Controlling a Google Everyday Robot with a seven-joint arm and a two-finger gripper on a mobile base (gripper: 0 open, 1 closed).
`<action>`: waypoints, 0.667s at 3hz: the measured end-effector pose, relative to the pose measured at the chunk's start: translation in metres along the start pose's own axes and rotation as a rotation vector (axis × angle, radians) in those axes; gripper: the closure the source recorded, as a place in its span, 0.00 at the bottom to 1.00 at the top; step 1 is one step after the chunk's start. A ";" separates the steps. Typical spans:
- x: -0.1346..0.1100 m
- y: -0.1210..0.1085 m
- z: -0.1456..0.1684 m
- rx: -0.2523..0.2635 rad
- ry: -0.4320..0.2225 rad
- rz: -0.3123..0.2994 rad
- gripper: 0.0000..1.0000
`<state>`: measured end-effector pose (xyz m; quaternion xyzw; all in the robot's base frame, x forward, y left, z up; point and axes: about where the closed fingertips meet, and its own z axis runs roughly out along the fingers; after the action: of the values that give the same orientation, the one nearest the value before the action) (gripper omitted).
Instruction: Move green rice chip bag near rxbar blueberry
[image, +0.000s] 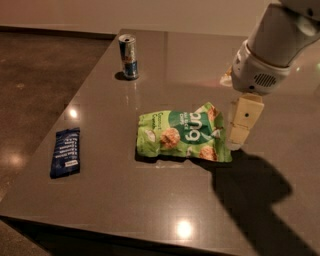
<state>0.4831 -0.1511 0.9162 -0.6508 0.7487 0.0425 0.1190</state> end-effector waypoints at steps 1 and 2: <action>-0.011 0.006 0.028 -0.055 0.004 -0.031 0.00; -0.028 0.013 0.052 -0.084 0.005 -0.070 0.00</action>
Offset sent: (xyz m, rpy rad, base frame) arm -0.0063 0.0541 -0.0627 -0.0076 0.1059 0.1248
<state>0.4805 -0.1113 0.8713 -0.6810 0.7234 0.0681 0.0912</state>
